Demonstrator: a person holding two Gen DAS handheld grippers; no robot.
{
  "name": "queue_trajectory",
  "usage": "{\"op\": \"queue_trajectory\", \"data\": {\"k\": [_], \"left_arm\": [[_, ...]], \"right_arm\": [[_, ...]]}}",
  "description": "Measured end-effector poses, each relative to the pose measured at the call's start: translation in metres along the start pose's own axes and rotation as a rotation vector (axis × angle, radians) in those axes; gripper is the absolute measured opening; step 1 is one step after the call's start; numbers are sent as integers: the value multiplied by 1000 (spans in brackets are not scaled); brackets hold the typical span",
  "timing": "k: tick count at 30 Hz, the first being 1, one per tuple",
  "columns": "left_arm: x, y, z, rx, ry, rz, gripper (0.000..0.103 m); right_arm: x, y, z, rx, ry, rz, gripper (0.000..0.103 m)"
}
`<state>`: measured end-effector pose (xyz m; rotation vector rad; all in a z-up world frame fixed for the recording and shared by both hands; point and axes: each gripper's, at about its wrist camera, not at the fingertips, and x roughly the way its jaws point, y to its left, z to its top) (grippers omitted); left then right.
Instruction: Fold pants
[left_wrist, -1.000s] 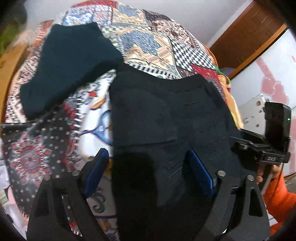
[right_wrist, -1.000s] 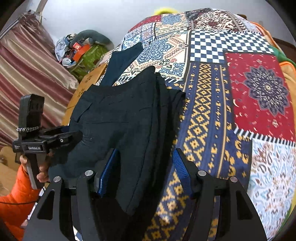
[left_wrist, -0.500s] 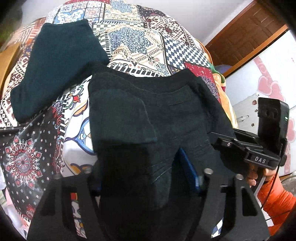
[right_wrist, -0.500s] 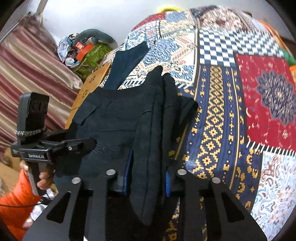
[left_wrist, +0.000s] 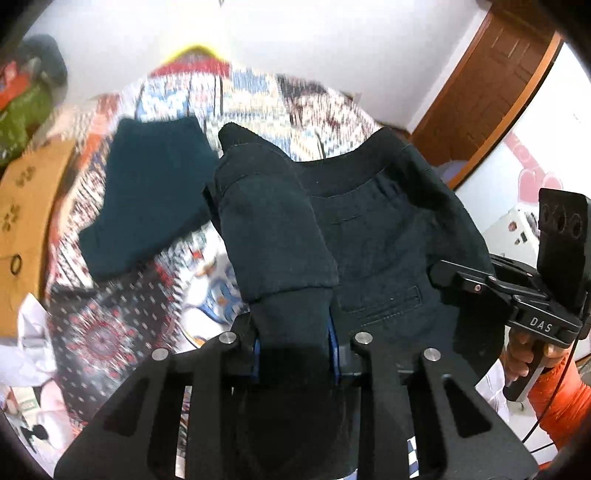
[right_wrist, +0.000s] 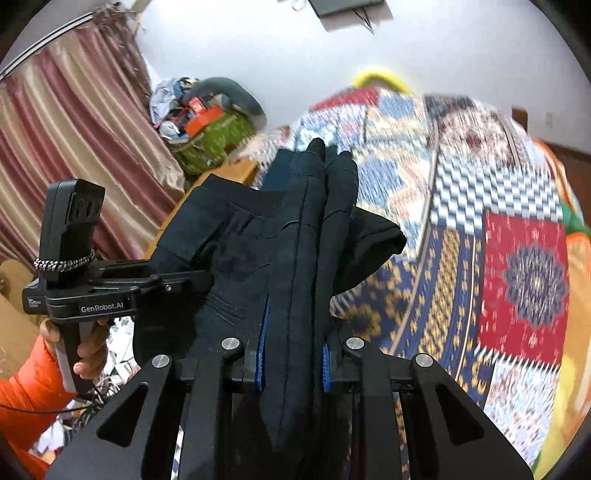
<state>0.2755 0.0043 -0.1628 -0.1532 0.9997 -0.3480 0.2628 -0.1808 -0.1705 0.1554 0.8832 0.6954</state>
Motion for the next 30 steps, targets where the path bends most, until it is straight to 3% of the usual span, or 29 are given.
{"op": "queue_trajectory", "data": {"k": [9, 15, 23, 30], "left_arm": [[-52, 31, 48, 14, -185, 75, 26], [-55, 77, 80, 3, -232, 111, 26], [-7, 154, 127, -25, -215, 205, 26], [61, 209, 152, -65, -168, 221, 26]], "right_arm": [[10, 32, 65, -108, -100, 26, 19], [47, 47, 109, -169, -128, 47, 19], [134, 53, 157, -207, -97, 42, 19], [214, 25, 179, -178, -23, 16, 19]]}}
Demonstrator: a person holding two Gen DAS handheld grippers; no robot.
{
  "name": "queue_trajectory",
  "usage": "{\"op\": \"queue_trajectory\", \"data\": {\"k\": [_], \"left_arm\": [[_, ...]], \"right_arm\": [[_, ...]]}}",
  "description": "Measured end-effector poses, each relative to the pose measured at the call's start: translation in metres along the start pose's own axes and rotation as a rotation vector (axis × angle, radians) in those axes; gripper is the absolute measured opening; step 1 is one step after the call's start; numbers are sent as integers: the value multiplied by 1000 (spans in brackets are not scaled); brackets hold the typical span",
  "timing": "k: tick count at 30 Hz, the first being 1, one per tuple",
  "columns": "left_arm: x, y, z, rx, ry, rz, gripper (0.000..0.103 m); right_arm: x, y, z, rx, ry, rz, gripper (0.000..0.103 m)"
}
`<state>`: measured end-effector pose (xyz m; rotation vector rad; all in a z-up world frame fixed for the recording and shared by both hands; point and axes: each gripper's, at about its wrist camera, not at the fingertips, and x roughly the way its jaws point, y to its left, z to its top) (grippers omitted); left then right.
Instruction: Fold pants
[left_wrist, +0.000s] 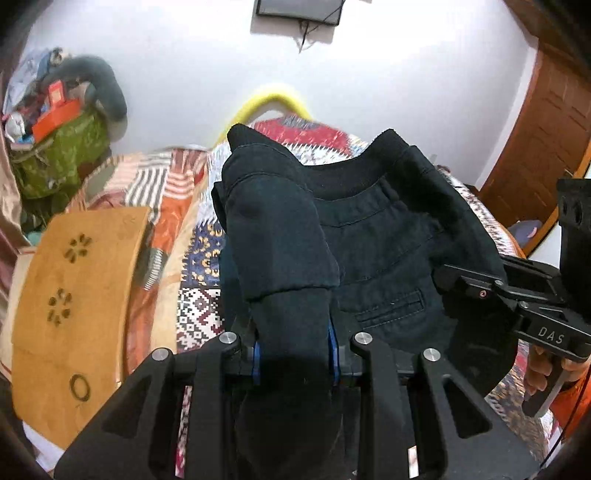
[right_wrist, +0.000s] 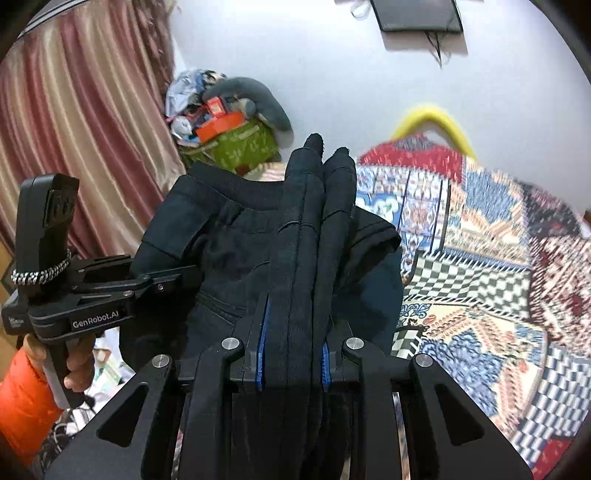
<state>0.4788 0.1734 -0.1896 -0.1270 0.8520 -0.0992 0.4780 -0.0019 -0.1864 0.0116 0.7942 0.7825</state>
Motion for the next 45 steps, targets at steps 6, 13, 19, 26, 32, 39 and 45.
{"op": "queue_trajectory", "data": {"k": [6, 13, 19, 26, 32, 39, 45], "left_arm": [[90, 21, -16, -36, 131, -2, 29], [130, 25, -34, -50, 173, 36, 48], [101, 33, -33, -73, 172, 79, 49], [4, 16, -29, -47, 93, 90, 49], [-110, -26, -32, 16, -35, 77, 49], [-235, -78, -53, 75, -200, 65, 49], [-330, -120, -91, 97, -385, 76, 49]], "right_arm": [[66, -39, -16, 66, 130, -28, 20], [87, -69, -35, 128, 233, -78, 34], [50, -52, -34, 54, 231, -156, 36], [-16, -22, -23, 36, 127, -150, 36], [-97, 23, -16, 16, -6, -139, 36], [-187, 88, -26, -84, -165, -131, 36], [-262, 139, -52, -136, -321, -91, 36]]}}
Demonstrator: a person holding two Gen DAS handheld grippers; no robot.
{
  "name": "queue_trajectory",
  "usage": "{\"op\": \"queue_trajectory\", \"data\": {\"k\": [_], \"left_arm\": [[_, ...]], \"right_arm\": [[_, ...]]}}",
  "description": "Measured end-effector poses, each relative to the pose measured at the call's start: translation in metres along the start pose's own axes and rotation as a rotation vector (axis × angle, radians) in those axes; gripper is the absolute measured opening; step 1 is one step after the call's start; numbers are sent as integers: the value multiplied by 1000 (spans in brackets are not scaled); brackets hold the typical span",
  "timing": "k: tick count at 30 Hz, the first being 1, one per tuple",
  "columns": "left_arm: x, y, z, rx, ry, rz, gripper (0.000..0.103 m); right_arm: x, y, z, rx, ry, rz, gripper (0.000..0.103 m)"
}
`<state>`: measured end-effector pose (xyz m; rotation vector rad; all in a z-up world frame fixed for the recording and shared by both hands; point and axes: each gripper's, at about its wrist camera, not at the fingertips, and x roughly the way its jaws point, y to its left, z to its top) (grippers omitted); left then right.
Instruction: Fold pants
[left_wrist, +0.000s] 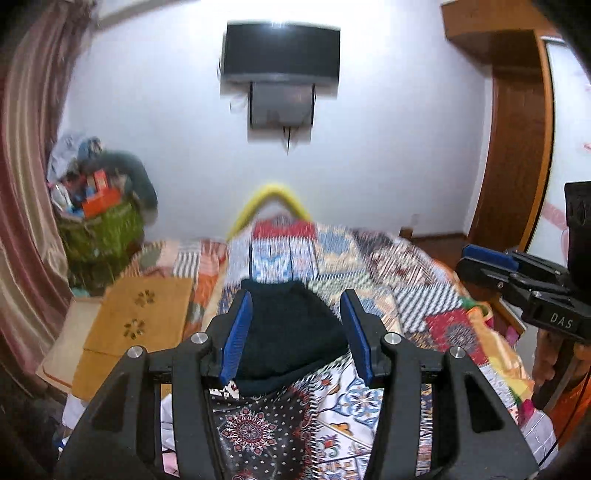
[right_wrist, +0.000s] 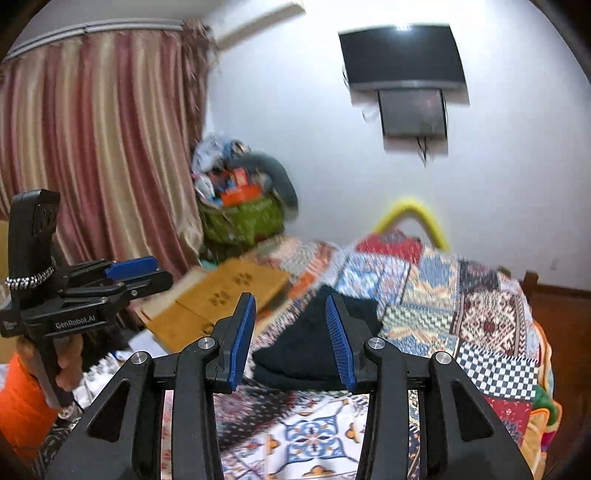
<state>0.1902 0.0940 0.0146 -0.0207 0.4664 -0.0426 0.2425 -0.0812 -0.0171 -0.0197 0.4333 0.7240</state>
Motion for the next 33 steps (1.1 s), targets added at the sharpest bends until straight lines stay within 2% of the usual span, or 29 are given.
{"op": "queue_trajectory", "data": {"k": [4, 10, 11, 12, 13, 15, 17, 22, 33], "left_arm": [[-48, -19, -7, 15, -105, 49, 50], [-96, -48, -32, 43, -250, 90, 60], [-100, -49, -34, 41, -263, 85, 66], [-103, -51, -37, 37, -275, 81, 74], [-107, -52, -39, 32, -290, 75, 78], [-113, -55, -45, 29, -321, 72, 95], [-118, -58, -50, 32, -349, 82, 103], [-119, -57, -52, 22, -342, 60, 103], [-115, -45, -58, -5, -334, 46, 103]], "right_arm": [[-42, 25, -5, -39, -104, 3, 36], [-80, 51, -25, -67, -214, -38, 37], [-82, 54, -28, -72, -225, -47, 40], [-84, 56, -31, -73, -233, -57, 48], [-85, 58, -33, -71, -240, -65, 52], [-88, 59, -37, -65, -253, -84, 70], [-89, 61, -39, -61, -267, -109, 82], [-95, 63, -41, -74, -297, -158, 102], [-100, 64, -52, -66, -298, -166, 103]]}}
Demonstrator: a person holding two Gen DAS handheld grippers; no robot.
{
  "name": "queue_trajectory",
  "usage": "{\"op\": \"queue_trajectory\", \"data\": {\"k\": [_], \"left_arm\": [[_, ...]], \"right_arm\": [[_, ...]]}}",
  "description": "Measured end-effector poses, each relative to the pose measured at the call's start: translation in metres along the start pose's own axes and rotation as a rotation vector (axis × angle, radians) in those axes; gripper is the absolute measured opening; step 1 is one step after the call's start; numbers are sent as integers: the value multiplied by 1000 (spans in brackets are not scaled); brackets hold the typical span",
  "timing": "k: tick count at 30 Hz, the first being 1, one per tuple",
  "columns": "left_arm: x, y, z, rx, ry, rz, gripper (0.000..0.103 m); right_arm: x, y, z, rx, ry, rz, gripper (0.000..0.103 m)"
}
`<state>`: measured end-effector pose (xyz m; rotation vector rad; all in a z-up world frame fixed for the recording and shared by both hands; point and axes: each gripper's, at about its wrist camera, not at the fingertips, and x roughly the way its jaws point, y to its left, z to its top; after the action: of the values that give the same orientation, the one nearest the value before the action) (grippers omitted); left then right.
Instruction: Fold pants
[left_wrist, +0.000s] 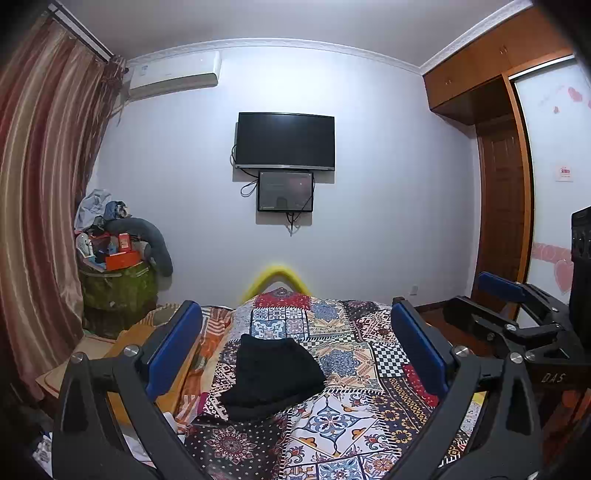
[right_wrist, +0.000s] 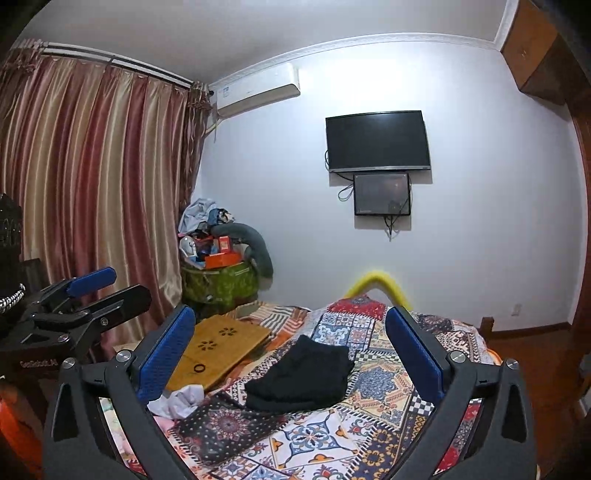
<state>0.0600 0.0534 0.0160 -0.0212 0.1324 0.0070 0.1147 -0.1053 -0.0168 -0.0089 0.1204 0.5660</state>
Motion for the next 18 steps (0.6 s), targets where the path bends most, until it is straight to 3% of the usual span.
{"op": "queue_trajectory", "data": {"k": [18], "left_arm": [[16, 6, -13, -35, 46, -4, 103]], "right_arm": [[0, -2, -4, 15, 25, -6, 103]]}}
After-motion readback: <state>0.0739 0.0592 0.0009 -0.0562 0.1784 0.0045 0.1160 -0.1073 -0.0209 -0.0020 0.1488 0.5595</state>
